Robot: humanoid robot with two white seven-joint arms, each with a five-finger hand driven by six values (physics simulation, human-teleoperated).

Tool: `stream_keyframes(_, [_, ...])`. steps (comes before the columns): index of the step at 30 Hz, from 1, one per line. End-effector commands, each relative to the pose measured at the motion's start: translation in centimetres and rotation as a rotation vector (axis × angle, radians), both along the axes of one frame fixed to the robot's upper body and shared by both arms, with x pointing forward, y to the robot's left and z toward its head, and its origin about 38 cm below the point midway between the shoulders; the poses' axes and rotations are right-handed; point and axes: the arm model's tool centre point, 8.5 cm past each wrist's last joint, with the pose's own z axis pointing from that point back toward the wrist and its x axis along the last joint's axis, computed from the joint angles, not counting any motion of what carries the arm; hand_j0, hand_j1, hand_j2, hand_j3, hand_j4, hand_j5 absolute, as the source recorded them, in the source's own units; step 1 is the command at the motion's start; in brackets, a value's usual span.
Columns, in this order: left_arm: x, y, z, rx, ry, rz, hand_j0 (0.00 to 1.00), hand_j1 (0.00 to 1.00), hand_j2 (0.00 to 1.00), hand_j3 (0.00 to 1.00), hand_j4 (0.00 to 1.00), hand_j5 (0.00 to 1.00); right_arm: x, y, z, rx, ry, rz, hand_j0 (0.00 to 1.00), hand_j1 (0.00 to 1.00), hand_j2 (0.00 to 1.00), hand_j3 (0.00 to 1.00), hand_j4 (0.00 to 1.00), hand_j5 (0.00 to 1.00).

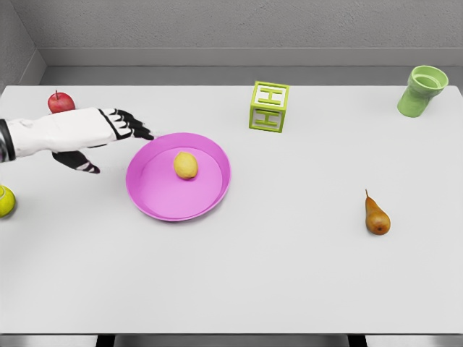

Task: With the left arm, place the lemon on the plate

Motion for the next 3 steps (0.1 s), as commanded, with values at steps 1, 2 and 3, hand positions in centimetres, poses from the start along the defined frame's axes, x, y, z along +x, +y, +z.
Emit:
stream_keyframes(1, [-1.05,2.68,1.5,0.045,-0.002,0.038,1.0,1.0,1.0,1.0,1.0,1.0,0.03,0.0,0.0,0.0,-0.001,0.0,1.0,1.0,1.0,1.0,1.0,1.0])
stream_keyframes(2, [-1.11,3.25,1.49,0.053,0.002,0.05,1.0,1.0,1.0,1.0,1.0,1.0,0.03,0.0,0.0,0.0,-0.001,0.0,1.0,1.0,1.0,1.0,1.0,1.0])
stream_keyframes(3, [-1.1,3.47,1.56,0.053,0.0,0.056,1.0,1.0,1.0,1.0,1.0,1.0,0.03,0.0,0.0,0.0,-0.001,0.0,1.0,1.0,1.0,1.0,1.0,1.0])
